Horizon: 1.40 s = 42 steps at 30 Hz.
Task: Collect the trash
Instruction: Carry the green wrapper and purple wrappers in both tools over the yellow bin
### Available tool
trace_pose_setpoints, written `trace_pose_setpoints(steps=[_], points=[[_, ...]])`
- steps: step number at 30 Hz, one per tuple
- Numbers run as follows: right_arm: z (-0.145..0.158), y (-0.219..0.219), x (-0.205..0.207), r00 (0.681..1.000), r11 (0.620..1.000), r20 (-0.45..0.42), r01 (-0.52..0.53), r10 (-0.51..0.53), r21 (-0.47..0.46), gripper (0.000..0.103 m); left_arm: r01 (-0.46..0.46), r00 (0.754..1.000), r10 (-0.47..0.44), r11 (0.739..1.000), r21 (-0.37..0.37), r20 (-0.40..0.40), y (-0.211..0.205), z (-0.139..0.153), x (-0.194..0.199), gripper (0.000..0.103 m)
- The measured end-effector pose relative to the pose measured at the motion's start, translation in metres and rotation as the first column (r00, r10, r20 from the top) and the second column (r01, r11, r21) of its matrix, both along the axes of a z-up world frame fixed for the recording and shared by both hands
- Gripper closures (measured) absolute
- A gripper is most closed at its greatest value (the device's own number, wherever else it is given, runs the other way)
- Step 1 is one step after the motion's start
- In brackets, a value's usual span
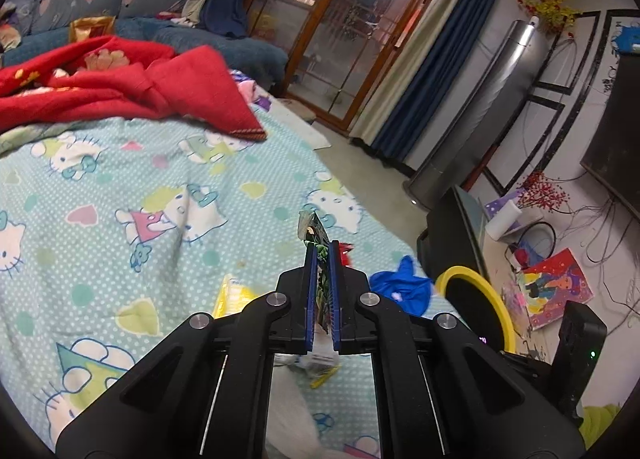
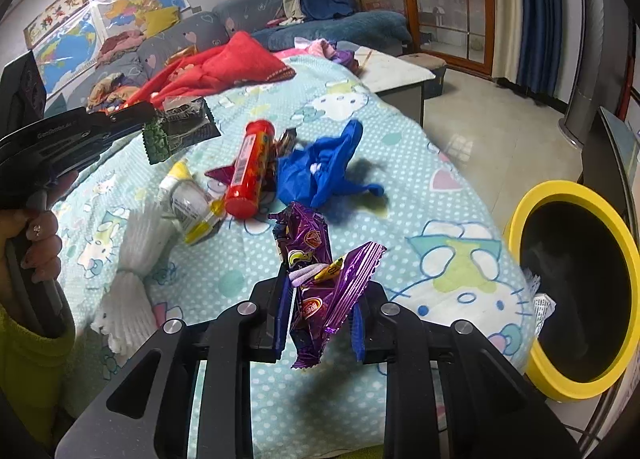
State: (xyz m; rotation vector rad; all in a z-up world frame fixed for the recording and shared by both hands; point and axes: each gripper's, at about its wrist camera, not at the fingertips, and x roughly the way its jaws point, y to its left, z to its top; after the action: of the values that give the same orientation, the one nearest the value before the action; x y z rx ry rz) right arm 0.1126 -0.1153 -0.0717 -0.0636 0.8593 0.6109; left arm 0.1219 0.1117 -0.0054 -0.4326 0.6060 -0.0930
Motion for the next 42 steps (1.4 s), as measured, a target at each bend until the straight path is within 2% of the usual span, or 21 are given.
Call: trace_pose_setpoints(steps=[6,21,42], points=[[0.015,-0.013,0.003,0.999,0.999,0.036,0.029,-0.03,0.028,0.08,0.052,0.998,-0.053,0.998,0.017,0.033,-0.022,0.015,-0.002,0.101],[0.042,-0.059,0.02,0.984,0.984,0.084,0.149,-0.157,0.093,0.08,0.184,0.981,-0.187,0.981,0.058,0.052,-0.083,0.021,-0.003,0.101],[0.047,-0.118,0.04,0.946,0.944,0.091,0.295,-0.31,0.146,0.08,0.318,0.946,-0.323,0.942,0.106,0.033,-0.152,0.015,0.006,0.101]])
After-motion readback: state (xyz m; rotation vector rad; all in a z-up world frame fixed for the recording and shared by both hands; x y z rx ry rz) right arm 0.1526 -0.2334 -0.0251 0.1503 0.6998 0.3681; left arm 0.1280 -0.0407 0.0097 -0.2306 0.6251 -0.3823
